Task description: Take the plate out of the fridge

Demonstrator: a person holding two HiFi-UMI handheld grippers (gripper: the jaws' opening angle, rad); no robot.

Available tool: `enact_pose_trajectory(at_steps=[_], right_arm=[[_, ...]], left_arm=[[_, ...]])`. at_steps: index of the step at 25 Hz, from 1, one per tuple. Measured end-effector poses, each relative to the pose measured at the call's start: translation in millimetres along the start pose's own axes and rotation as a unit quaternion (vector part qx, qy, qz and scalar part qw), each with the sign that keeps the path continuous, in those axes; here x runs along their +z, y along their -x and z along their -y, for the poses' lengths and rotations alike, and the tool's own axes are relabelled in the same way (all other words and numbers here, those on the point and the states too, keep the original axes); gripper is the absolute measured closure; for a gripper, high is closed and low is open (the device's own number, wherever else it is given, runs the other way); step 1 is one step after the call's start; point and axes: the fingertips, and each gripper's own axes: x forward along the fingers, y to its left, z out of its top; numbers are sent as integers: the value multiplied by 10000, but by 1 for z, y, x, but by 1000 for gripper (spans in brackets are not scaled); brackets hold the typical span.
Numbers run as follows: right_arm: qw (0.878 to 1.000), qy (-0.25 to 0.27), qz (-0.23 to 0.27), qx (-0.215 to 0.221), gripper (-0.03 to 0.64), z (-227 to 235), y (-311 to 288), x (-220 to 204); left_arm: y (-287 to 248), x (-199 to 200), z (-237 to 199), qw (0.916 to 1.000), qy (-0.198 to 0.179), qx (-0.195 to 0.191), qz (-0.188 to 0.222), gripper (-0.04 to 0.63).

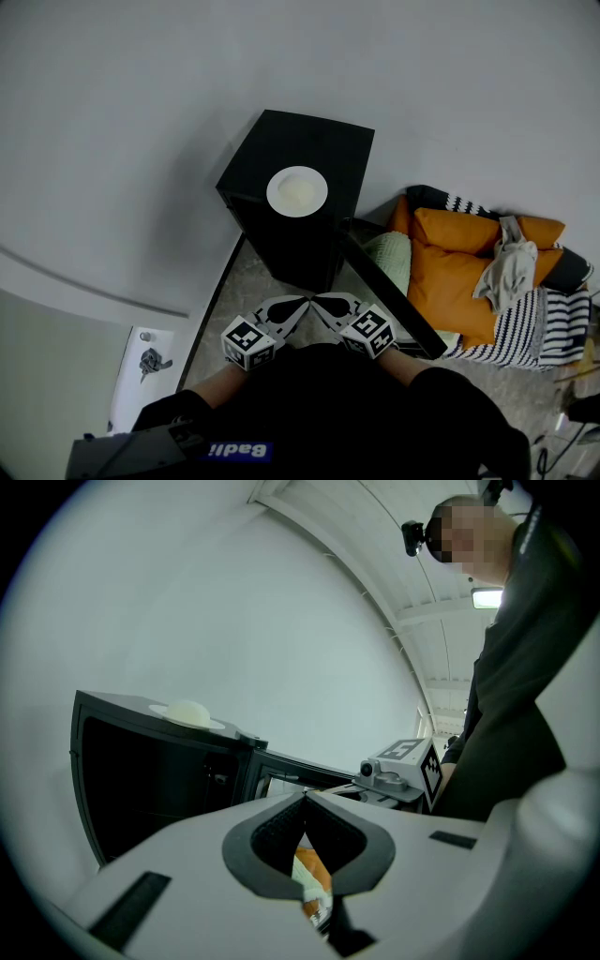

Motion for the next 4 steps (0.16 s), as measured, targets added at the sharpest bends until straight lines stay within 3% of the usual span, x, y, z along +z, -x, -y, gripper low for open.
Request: enact_pose_trajectory(at_steps=[4], right_arm=[[10000,-7,-1,-2,606,-2,1,0]], left_arm=[[3,-4,-2,9999,-46,59,-70,588]])
